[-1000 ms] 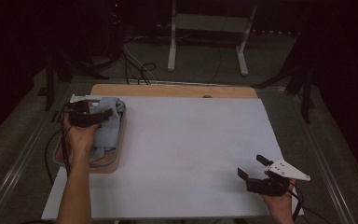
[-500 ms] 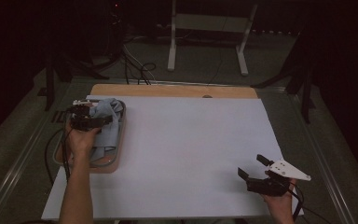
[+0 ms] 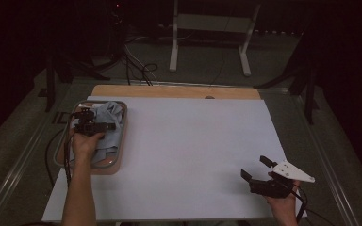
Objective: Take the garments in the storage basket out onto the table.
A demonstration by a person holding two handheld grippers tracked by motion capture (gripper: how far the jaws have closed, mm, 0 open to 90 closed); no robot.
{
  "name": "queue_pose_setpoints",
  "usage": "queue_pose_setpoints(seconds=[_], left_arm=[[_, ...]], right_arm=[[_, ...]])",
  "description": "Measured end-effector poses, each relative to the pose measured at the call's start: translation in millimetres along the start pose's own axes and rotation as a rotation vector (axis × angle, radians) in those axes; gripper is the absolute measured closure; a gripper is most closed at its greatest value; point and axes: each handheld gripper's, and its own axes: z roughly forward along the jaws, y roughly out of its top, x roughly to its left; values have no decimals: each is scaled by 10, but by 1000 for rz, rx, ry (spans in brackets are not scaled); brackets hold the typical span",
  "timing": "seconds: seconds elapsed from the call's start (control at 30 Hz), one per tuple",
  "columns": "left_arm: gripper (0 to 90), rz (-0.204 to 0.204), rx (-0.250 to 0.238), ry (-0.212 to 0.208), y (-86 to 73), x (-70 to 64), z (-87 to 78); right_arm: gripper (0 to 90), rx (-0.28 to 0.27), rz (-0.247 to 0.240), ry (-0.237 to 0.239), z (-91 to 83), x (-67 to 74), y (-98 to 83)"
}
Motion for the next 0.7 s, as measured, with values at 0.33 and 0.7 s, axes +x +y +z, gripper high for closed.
queue_pose_setpoints(seconds=[0.33, 0.7], left_arm=[[217, 69, 109, 139, 15, -85, 78], [687, 3, 133, 56, 47, -66, -26]], right_arm=[[76, 0, -2, 0, 1, -2, 0], [76, 0, -4, -3, -3, -6, 0]])
